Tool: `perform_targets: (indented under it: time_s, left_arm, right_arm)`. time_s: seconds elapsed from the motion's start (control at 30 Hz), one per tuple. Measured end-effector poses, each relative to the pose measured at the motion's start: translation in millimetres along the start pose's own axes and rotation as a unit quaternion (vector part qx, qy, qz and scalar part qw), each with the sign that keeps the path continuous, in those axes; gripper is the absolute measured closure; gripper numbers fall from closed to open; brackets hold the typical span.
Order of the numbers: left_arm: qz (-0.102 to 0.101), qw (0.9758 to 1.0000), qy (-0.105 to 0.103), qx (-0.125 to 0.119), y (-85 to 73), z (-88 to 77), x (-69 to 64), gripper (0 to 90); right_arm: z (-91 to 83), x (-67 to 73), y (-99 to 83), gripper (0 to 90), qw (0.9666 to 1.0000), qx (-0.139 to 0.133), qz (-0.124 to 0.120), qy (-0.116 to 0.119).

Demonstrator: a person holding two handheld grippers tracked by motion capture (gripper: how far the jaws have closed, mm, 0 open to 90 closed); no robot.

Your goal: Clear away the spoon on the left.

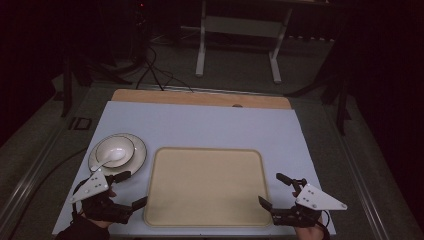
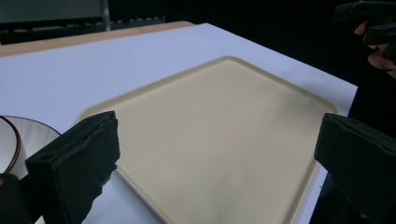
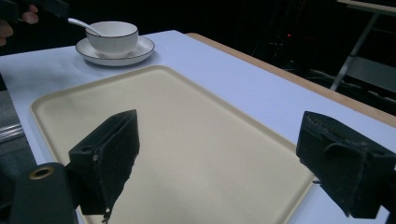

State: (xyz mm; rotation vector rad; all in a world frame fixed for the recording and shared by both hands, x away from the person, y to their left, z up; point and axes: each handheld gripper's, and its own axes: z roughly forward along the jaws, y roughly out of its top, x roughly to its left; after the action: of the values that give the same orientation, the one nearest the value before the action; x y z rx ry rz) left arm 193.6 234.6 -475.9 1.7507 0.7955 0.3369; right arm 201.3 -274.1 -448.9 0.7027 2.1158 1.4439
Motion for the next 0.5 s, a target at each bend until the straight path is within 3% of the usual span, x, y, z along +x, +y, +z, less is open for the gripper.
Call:
perform_targets:
  time_s: [0.13, 0.5]
  left_arm:
    - [-0.004, 0.9998, -0.015, 0.011, 1.9, 1.2, 0.2, 0.6]
    - [0.026, 0.9969, -0.060, 0.044, 18.0, 5.0, -17.2, 1.2]
  right_arm:
    - [-0.8, 0.7, 0.7, 13.3, 1.0000, -0.002, 0.000, 0.003]
    - [0.9, 6.2, 2.5, 13.3, 0.9999, 0.001, -0.015, 0.009]
